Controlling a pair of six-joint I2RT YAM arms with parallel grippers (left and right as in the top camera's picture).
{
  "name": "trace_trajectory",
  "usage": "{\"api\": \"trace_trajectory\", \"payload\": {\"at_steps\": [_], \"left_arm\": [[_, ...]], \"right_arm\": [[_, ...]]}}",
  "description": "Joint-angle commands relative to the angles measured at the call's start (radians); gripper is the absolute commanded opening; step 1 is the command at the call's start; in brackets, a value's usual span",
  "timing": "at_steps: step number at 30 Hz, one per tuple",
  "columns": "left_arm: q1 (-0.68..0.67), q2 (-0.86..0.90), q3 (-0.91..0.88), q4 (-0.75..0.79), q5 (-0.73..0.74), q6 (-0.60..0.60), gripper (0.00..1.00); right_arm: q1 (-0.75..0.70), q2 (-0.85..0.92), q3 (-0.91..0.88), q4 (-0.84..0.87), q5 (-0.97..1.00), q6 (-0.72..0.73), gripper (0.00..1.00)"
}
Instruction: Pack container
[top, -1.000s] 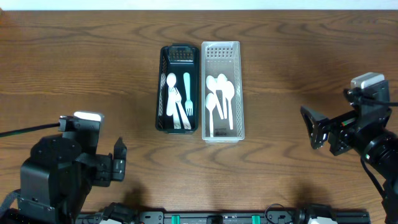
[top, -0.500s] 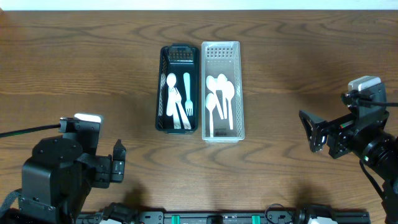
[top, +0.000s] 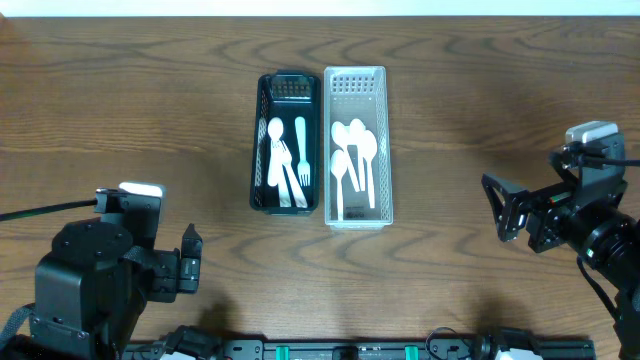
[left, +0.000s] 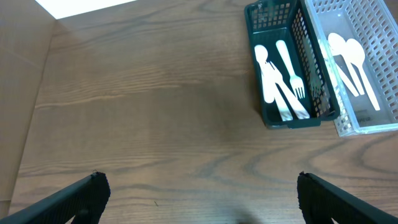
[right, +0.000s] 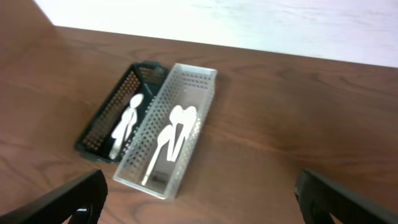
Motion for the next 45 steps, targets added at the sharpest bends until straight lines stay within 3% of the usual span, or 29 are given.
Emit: {"api": "trace_trajectory", "payload": {"at_steps": [1, 8, 17, 28, 35, 45], "left_arm": [[0.003, 0.004, 0.010, -0.002, -0.012, 0.008, 0.98], [0.003, 0.004, 0.010, -0.002, -0.012, 0.008, 0.98], [0.003, 0.004, 0.010, -0.002, -0.012, 0.008, 0.98], [0.003, 0.004, 0.010, -0.002, -0.012, 0.008, 0.98], [0.003, 0.004, 0.010, -0.002, -0.012, 0.008, 0.98], [0.003, 0.004, 0.010, -0.002, -0.012, 0.008, 0.98]], "right_arm": [[0.014, 0.000, 0.000, -0.010, 0.124, 0.021, 0.99], [0.014, -0.099, -0.137, 0.066, 0.274, 0.021, 0.99], [0.014, -0.493, -0.646, 0.211, 0.251, 0.021, 0.99], [0.014, -0.682, -1.071, 0.413, 0.231, 0.067, 0.99], [0.014, -0.763, -1.217, 0.463, 0.232, 0.067, 0.99], [0.014, -0.854, -1.296, 0.476, 0.225, 0.067, 0.99]]}}
